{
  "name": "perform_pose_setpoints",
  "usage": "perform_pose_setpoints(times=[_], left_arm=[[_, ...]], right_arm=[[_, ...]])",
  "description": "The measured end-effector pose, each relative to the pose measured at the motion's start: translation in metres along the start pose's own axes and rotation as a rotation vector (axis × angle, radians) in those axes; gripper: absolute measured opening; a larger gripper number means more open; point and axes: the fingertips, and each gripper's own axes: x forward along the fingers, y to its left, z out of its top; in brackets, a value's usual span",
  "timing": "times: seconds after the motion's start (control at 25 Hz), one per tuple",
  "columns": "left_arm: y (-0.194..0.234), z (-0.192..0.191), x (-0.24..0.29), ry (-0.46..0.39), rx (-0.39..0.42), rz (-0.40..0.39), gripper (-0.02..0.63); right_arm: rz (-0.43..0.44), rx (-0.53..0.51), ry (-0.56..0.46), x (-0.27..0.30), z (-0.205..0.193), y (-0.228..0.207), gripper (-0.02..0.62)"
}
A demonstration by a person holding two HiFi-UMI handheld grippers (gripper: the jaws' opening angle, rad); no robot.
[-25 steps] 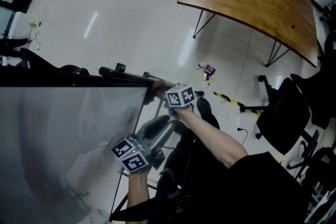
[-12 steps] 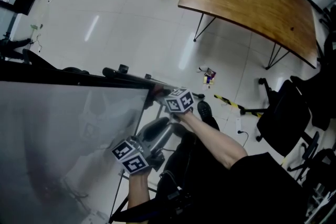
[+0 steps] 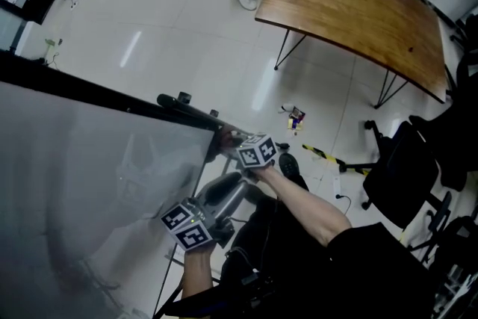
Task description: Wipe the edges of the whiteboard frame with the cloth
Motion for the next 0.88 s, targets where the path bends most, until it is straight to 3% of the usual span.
perform_pose_setpoints(times=[0.28,0.52,0.8,0.88], left_arm=[[-0.004,-0.002,-0.013,-0.008,0.004,-0.021,0.115],[-0.011,-0.001,-0.020,-0.008,0.015,-0.058,0.115],[-0.025,0.001,-0.028,-0.016,0.028,-0.123,0.115],[-0.031,0.001,-0.032,-0.022,0.028,-0.137,0.115]], right_arm=[[0.025,-0.021,0.035,0.004,-0.014,0.016,0.101],[0.068,0.041,0.003,-0.011,-0.016,0.030,0.101],[0.199,0.198,-0.189,-0.066,0.015,0.070,0.101],[0.220,0.199,-0.256,-0.086,0.030,0.085,0.103]])
